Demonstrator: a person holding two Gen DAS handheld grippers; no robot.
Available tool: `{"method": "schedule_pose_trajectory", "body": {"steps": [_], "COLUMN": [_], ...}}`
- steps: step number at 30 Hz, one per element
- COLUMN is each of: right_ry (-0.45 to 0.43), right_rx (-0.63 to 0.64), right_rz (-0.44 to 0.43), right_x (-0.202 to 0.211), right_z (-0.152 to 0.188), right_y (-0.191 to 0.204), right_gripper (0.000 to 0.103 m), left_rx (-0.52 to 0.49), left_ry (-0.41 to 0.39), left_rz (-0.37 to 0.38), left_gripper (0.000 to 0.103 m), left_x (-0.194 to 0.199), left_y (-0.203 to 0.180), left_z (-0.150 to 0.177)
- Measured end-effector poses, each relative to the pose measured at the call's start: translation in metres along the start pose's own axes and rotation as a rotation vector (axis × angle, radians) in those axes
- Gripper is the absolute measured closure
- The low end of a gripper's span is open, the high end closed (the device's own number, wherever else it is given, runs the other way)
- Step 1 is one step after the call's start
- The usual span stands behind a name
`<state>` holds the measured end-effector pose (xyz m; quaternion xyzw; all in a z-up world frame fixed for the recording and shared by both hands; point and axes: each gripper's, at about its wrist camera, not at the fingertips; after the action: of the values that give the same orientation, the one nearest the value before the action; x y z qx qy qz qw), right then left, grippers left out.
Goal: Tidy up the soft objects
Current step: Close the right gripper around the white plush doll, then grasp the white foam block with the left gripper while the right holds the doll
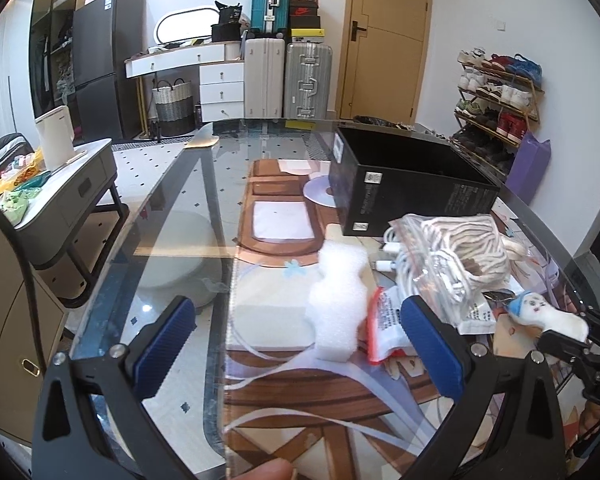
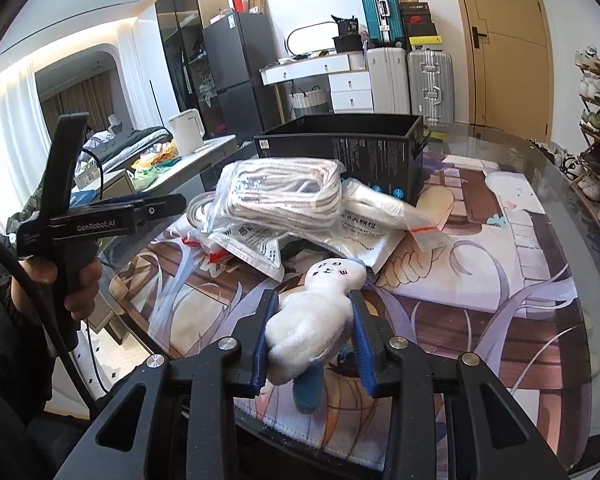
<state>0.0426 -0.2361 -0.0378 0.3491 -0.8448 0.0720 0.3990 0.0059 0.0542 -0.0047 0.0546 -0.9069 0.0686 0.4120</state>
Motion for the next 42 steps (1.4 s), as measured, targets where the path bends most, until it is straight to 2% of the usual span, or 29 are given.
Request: {"method": "schedule_pose_trajectory", "body": {"steps": [7, 22, 32, 35, 42], "right_ry": [-0.051, -0.081, -0.080, -0.082, -0.082], "right_rx": [0.004, -0.013, -0.028, -0.033, -0.036], "right_rz": [-0.003, 0.009, 0.011, 0.008, 0.005], "right_x": [0.012, 0.021, 0.021, 0.022, 0.021], "right_z": [-0.001, -0.008, -0.012, -0.012, -0.014], "right_y": [0.002, -0.002, -0.009, -0.011, -0.013], "right_gripper": [0.068, 0.068, 0.068, 0.068, 0.068], "left_rx": [0.030, -0.018, -0.018, -0.017, -0.037], "left_ry": [0.020, 0.112, 0.153, 0.162, 0.157], "left_rz": [-0.007, -0.039, 0.003, 0.039, 0.126], "left_gripper": [0.000, 0.000, 0.004, 0.013, 0.048], "left_x": [-0.007, -0.036, -0.046, -0.047, -0.042], "left_y": [0.008, -0.001, -0.002, -0.002, -0.005], "left_z": [-0.002, -0.014, -0.017, -0.017, -0.016]}}
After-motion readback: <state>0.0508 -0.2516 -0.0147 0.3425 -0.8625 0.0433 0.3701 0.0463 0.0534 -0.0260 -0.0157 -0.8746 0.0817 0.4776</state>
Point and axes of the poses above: each gripper's, at about its wrist camera, not at the fingertips, and x roughly against the way its jaws point, y to its left, z to its underside, and after that the axes turned 10 degrees about y, right-handed
